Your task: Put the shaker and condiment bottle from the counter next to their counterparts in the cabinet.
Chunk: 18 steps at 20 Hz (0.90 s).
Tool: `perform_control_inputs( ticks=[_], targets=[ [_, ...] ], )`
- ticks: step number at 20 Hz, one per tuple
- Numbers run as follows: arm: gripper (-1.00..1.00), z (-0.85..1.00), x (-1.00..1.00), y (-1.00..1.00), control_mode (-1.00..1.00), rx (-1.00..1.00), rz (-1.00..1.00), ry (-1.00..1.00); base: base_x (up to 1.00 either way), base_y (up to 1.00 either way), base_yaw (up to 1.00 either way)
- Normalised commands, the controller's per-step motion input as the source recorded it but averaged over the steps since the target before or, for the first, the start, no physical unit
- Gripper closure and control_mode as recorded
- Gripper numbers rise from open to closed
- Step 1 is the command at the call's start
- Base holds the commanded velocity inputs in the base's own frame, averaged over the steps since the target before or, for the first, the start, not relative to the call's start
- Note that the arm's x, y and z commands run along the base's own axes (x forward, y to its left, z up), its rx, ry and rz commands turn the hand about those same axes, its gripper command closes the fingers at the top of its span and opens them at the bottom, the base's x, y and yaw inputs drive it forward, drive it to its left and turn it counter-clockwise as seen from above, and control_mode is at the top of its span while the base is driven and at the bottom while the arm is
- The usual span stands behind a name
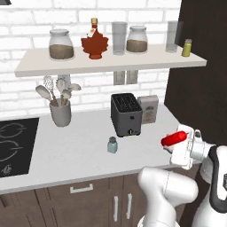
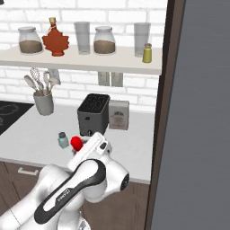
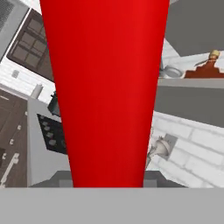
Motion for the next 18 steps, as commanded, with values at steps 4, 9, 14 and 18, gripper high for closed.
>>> perform_control_inputs(
  ticks=[4,9,14,18],
  targets=[
    [1.00,0.55,0.00,0.00,-1.00,0.00,-0.08,0.13,0.00,0.00,0.00],
    [1.00,0.65,0.00,0.00,-1.00,0.00,-0.16,0.20,0.00,0.00,0.00],
    [1.00,0.86,0.00,-0.10,-1.00,0.01,-0.20,0.19,0.00,0.00,0.00],
    [1.00,0.85,0.00,-0.17,-1.00,0.00,-0.19,0.22,0.00,0.00,0.00]
  ],
)
